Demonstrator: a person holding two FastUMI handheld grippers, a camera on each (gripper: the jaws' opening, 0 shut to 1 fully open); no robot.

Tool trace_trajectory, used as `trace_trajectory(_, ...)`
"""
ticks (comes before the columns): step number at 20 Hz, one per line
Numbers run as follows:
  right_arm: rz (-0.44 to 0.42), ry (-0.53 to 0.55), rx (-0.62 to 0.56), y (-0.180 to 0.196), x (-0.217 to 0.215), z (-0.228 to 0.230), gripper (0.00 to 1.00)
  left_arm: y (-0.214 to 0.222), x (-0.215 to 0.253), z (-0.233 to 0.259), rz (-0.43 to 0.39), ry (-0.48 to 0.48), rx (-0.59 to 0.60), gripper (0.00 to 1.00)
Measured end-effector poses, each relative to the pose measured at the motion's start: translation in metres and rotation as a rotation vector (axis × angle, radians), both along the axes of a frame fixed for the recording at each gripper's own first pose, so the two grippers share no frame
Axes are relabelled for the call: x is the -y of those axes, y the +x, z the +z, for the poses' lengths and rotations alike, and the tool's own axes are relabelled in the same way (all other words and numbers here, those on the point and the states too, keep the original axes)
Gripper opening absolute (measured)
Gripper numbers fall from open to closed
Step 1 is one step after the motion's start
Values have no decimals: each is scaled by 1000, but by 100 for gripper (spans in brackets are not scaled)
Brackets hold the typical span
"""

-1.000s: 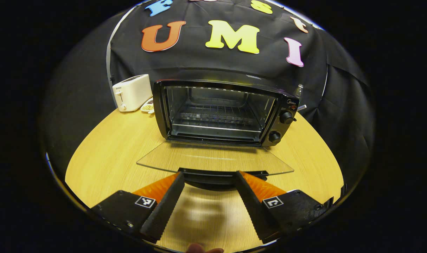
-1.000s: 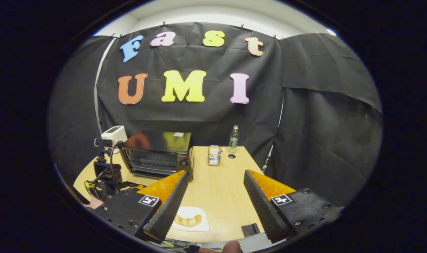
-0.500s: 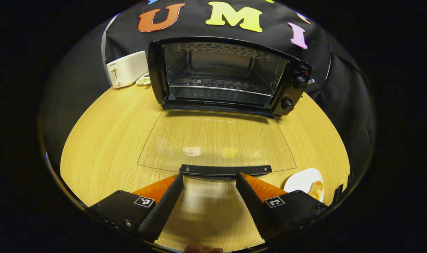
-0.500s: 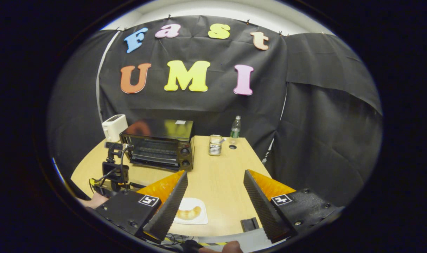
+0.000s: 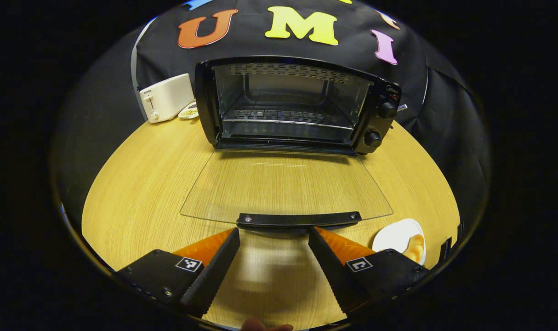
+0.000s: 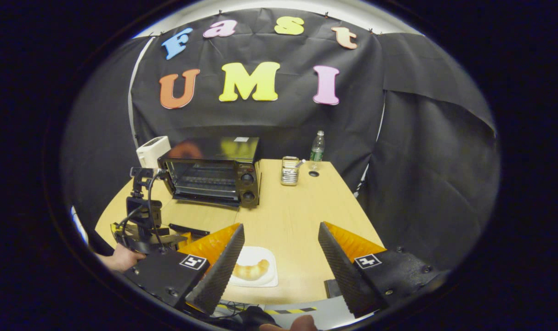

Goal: Open the electric oven with the left hand, put the food in, and close the electric oven.

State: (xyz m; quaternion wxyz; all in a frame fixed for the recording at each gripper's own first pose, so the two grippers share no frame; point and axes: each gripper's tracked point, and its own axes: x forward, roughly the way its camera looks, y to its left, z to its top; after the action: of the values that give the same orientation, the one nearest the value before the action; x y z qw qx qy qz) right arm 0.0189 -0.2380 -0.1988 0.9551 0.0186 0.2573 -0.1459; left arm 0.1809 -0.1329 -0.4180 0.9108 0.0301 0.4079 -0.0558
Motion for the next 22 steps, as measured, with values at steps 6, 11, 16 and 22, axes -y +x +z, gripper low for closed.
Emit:
trace_trajectory(6,17,69,-56,2,-5,-30,99,0,7,42,-32,-2,95,95)
trace_trajectory(11,27,116,-82,2,-10,-45,100,3,12,67,-42,-17,136,95)
trace_trajectory(16,43,183,-132,2,-22,-77,100,-11,3,111,-45,-27,218,95)
trace_trajectory(22,46,265,-221,3,-36,-135,96,-54,-43,176,35,-30,287,95)
